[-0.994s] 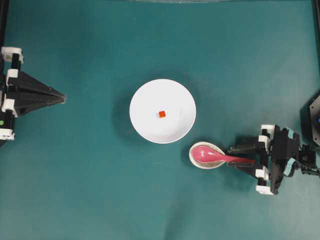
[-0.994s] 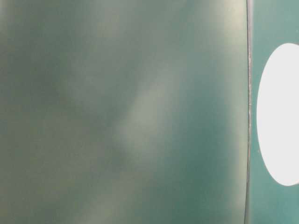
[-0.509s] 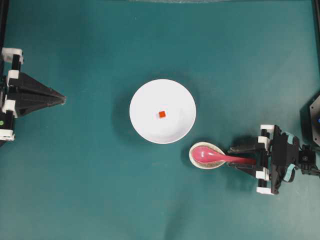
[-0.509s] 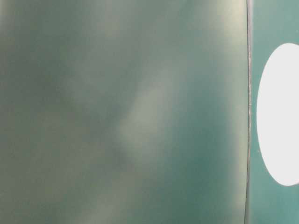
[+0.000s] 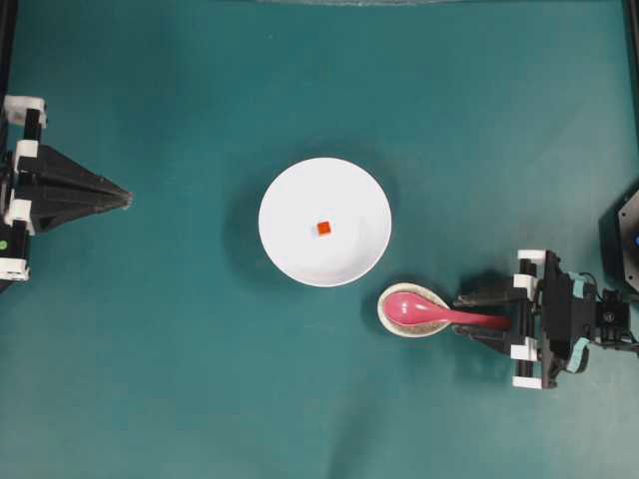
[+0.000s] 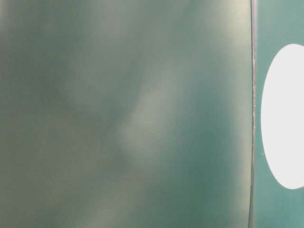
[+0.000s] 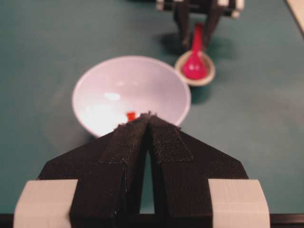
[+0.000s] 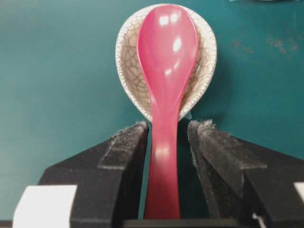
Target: Grip the spoon and scoop the red block from the bowl with right arm.
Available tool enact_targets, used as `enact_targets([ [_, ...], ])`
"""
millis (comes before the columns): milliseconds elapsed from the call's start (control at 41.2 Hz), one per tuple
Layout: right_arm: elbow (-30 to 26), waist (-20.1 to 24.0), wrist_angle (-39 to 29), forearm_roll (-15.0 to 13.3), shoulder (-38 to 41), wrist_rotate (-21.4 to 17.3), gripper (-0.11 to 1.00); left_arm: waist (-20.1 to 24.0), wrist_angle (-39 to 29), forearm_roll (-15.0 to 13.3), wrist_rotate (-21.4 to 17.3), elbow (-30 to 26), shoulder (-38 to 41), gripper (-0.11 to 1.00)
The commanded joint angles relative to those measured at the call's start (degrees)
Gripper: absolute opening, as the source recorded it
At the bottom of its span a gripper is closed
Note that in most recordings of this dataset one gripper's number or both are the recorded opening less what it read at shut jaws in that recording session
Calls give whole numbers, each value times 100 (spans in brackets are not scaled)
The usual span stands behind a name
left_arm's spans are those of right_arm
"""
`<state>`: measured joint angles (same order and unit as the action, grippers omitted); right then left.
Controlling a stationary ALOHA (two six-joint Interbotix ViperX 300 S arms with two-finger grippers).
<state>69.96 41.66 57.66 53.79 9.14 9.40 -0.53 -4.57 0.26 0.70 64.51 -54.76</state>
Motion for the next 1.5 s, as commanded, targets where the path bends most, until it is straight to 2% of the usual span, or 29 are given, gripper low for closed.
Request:
enact_targets([
  [0, -9, 26, 18, 0, -167, 44, 47, -9, 18, 18, 9, -141, 35, 0],
  [970, 18, 26, 9, -9, -220, 132, 27, -9, -26, 18, 9, -141, 35, 0],
  [1261, 35, 26, -343, -9, -439, 114, 28, -9, -62, 18, 9, -141, 35, 0],
  [1479, 132, 26, -466, 0, -650, 105, 38, -9, -70, 18, 9, -141, 44, 0],
])
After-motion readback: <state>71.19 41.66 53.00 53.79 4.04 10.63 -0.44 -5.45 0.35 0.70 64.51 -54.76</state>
